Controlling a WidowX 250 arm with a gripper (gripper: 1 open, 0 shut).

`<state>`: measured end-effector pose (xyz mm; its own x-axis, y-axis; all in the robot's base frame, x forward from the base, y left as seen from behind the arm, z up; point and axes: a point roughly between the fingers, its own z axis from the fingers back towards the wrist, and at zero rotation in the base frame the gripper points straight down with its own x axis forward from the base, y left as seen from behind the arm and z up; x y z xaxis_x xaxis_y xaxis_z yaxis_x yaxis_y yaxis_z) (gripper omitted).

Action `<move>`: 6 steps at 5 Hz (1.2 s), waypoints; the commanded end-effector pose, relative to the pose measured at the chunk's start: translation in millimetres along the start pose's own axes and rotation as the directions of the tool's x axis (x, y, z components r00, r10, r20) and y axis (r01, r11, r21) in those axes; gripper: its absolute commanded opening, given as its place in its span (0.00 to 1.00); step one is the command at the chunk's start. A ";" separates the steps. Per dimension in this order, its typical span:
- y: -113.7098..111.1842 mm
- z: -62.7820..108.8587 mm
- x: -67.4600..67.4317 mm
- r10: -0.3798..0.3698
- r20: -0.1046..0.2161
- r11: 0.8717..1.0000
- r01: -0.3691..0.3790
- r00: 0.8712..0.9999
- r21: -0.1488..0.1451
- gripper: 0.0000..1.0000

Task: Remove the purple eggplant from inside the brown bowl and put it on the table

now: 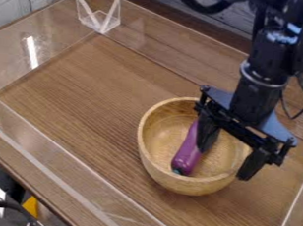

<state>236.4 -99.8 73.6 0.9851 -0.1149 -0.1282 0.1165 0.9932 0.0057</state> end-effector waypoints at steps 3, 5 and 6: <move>4.8 -5.0 4.0 -0.009 0.044 1.000 0.008 0.999 0.006 0.00; -10.2 -19.9 19.1 -0.045 0.054 0.999 0.044 0.998 0.013 0.00; 0.1 -5.8 25.7 -0.013 0.066 1.000 0.012 0.998 0.012 0.00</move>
<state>251.5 -99.7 48.2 0.9825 -0.1344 -0.1293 0.1396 0.9897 0.0315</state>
